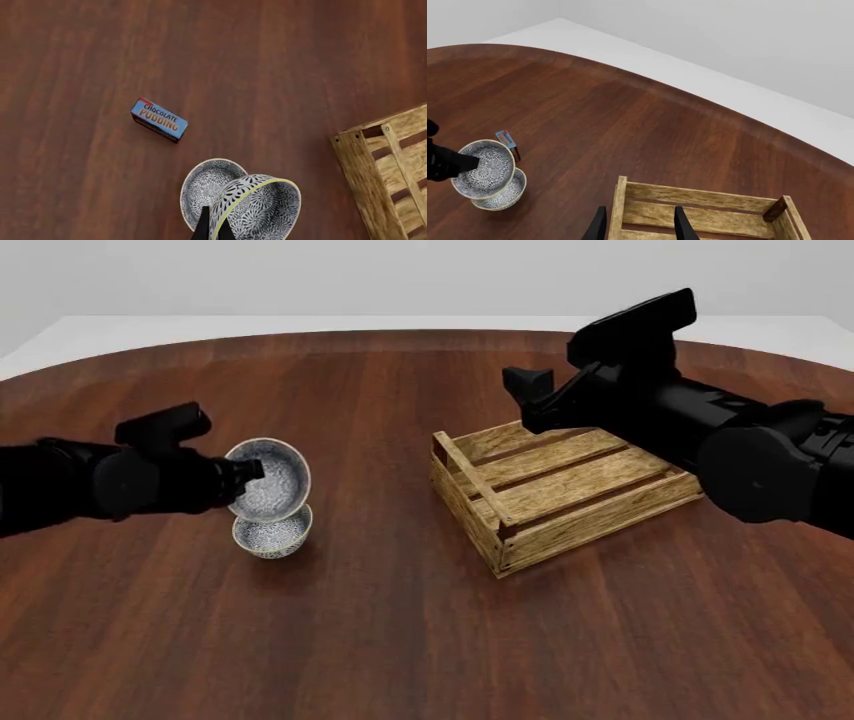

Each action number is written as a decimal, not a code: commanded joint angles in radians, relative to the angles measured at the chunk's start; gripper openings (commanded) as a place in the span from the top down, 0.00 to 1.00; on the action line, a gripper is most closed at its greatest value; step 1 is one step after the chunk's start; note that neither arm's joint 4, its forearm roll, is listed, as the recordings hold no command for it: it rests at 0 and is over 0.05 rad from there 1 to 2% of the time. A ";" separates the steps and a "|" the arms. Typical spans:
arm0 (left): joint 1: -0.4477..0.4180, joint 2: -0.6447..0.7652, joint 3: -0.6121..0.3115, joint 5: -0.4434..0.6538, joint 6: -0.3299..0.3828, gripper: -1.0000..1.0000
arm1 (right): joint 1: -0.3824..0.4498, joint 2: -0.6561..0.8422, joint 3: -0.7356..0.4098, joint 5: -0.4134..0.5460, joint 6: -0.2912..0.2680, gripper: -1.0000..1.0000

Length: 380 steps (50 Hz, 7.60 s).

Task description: Stack the right bowl on the left bowl and place them in the tray.

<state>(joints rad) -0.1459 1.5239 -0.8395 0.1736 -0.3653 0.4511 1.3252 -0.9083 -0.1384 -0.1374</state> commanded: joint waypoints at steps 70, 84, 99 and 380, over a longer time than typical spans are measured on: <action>0.019 0.030 0.027 -0.098 0.096 0.00 | 0.004 -0.022 0.007 0.009 0.001 0.00; -0.079 0.046 -0.022 -0.021 0.151 0.00 | 0.005 -0.029 0.010 0.011 0.000 0.00; -0.106 0.082 -0.083 0.035 0.218 0.00 | 0.002 -0.034 0.011 0.011 0.002 0.00; -0.443 0.554 -1.230 0.567 0.412 1.00 | -0.219 -0.103 -0.017 0.050 0.065 0.00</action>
<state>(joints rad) -0.5804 2.0460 -2.0045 0.7432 0.0728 0.2677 1.1940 -0.9252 -0.0608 -0.0792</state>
